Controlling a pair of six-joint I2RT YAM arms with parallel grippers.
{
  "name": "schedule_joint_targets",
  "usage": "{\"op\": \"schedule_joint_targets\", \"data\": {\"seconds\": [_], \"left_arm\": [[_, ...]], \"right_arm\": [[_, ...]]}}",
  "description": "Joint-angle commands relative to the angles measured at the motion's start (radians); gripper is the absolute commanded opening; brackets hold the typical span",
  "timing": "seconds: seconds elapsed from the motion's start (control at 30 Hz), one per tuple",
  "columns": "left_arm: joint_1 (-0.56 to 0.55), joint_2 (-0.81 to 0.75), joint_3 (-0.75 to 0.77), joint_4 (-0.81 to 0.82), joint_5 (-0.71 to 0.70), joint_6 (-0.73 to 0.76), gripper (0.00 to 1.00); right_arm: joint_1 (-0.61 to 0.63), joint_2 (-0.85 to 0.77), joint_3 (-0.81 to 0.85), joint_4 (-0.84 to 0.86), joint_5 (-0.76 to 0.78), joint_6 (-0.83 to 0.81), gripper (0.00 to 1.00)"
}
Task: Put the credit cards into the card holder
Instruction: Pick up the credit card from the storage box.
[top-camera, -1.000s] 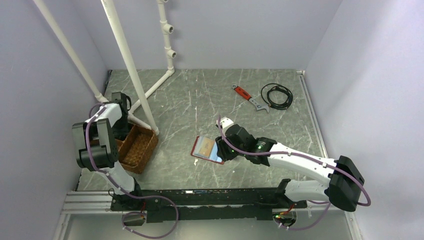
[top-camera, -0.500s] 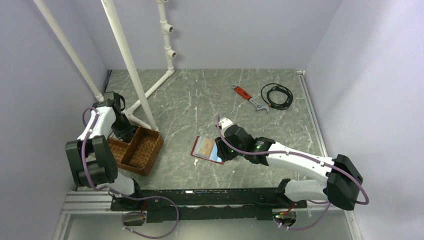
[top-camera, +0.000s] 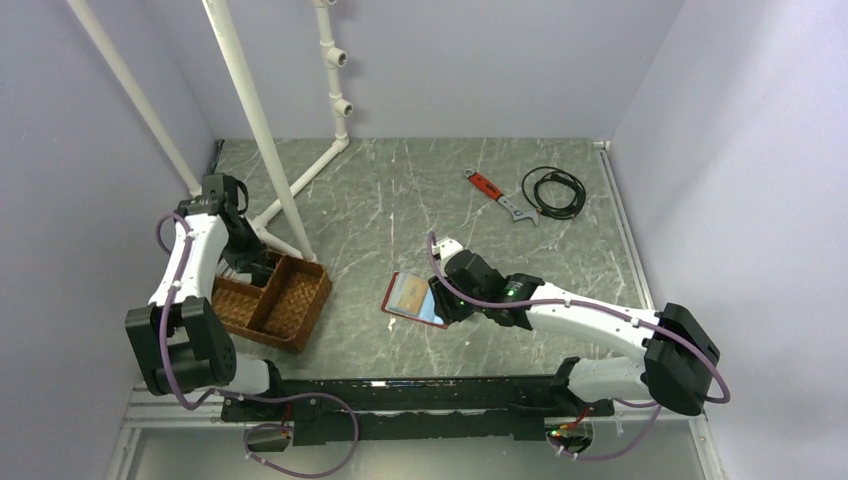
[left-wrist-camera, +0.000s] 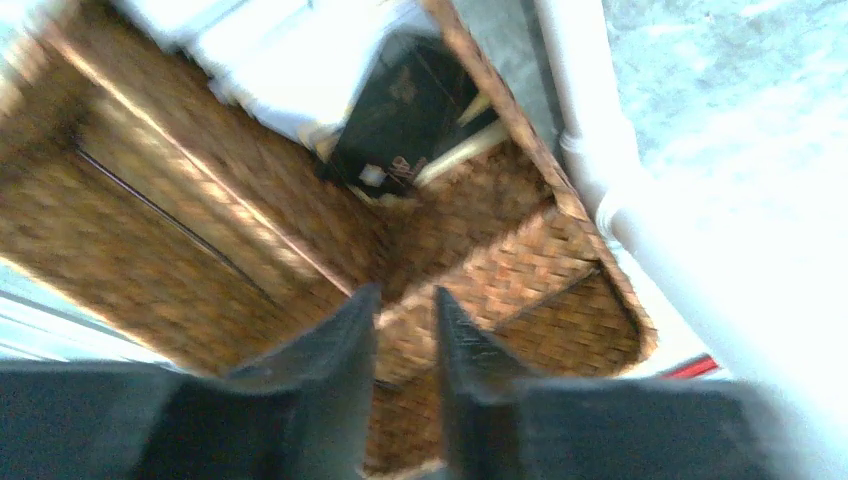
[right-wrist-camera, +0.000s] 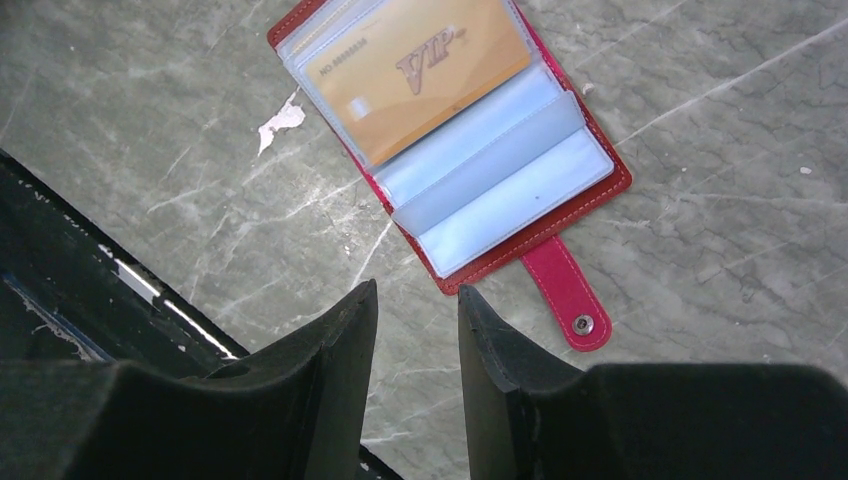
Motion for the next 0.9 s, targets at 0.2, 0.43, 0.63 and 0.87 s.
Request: {"op": "schedule_joint_targets", "data": {"seconds": [0.2, 0.43, 0.63, 0.87], "left_arm": [[0.058, 0.176, 0.132, 0.122, -0.066, 0.346, 0.7], [0.012, 0.277, 0.102, 0.18, -0.147, 0.403, 0.88], [-0.035, 0.288, 0.004, 0.284, -0.341, 0.411, 0.9], [0.016, 0.264, -0.032, 0.266, -0.025, 0.383, 0.67]], "right_arm": [[-0.021, 0.024, 0.024, 0.028, 0.006, -0.018, 0.38], [-0.024, 0.025, 0.024, 0.028, 0.003, -0.018, 0.38], [-0.024, 0.022, 0.024, 0.03, 0.002, -0.02, 0.38], [-0.028, 0.014, 0.021, 0.028, 0.006, -0.018, 0.39]]}}
